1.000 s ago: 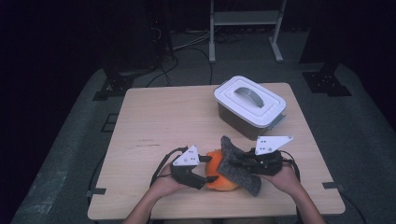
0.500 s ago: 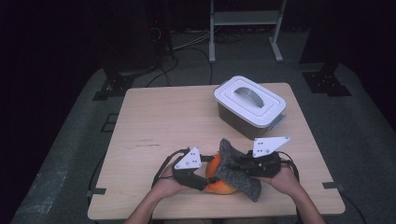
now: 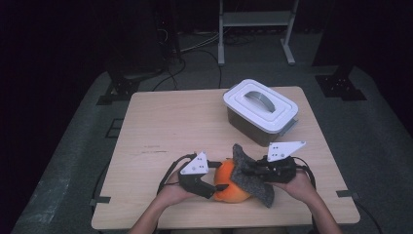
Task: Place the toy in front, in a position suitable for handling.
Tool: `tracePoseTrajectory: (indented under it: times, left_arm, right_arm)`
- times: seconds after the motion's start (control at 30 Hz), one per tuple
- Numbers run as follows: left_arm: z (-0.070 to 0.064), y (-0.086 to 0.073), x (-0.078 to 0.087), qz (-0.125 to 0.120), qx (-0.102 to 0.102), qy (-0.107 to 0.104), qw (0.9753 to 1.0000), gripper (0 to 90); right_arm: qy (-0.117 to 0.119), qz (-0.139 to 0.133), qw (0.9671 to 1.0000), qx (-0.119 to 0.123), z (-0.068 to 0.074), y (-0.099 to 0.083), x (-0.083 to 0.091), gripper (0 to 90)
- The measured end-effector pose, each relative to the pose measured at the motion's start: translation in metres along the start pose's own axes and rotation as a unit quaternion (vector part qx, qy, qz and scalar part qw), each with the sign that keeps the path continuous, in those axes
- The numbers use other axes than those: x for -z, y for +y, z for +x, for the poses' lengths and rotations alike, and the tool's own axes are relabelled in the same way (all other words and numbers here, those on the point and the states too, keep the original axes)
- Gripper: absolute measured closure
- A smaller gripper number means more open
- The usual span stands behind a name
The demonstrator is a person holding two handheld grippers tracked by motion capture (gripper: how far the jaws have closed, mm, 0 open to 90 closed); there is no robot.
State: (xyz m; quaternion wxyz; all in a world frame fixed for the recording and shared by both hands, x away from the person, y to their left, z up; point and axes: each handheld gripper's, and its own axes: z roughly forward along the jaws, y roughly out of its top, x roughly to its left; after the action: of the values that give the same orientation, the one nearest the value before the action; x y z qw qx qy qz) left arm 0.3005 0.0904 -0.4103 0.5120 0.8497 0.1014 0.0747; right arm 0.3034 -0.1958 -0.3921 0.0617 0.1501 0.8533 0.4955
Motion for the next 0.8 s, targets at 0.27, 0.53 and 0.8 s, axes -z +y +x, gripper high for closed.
tracePoseTrajectory:
  times: [0.27,0.53,0.8]
  left_arm:
    - [-0.001,-0.002,-0.006,0.018,0.009,-0.007,0.9998,26.0]
    - [-0.004,-0.002,-0.005,0.018,-0.016,-0.008,0.9997,28.3]
    - [0.004,-0.004,-0.009,0.029,0.041,-0.004,0.9987,13.8]
  right_arm:
    - [0.033,0.016,0.9991,0.019,0.010,0.007,-0.002,76.6]
    - [0.022,0.002,0.9995,0.023,0.011,0.009,-0.006,76.4]
    - [0.025,0.011,0.9996,0.004,0.002,-0.004,-0.001,76.5]
